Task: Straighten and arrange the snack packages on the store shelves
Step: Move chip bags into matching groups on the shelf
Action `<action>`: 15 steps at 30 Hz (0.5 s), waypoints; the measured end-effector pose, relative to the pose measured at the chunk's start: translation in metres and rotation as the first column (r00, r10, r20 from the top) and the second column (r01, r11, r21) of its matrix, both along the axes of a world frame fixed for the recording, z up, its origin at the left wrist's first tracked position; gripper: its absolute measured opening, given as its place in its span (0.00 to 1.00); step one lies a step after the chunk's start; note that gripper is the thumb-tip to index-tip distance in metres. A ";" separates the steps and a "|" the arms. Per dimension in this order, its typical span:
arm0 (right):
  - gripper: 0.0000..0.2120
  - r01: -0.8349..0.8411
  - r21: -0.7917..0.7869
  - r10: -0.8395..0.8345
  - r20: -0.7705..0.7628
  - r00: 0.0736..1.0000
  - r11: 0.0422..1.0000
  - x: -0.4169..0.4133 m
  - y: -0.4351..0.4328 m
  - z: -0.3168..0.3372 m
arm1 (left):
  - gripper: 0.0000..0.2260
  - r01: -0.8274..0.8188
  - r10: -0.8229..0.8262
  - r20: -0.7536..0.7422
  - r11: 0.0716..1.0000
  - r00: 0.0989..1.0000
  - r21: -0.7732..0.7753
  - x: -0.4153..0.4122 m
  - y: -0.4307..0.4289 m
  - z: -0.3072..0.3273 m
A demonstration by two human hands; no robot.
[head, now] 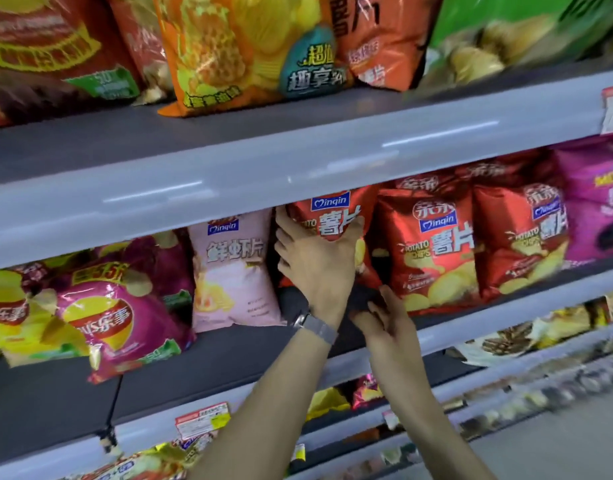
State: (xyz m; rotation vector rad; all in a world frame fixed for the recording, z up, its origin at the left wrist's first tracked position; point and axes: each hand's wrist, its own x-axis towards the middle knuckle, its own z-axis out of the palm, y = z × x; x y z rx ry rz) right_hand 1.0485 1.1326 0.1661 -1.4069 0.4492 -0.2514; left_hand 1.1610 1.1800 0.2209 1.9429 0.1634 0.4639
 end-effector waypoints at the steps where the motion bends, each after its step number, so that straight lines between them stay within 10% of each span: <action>1: 0.40 -0.029 0.004 0.029 -0.008 1.000 1.000 0.001 0.001 0.000 | 0.55 -0.029 0.029 -0.016 1.000 0.999 -0.011 0.003 0.000 -0.002; 9: 0.34 -0.146 -0.073 0.144 -0.027 0.989 0.987 0.027 -0.003 0.011 | 0.57 0.186 -0.220 -0.159 0.961 0.962 -0.205 0.012 0.004 -0.010; 15: 0.31 -0.161 -0.121 0.156 -0.053 0.986 0.979 0.043 -0.009 0.014 | 0.37 0.293 -0.367 -0.136 0.876 0.920 -0.383 0.021 0.036 -0.006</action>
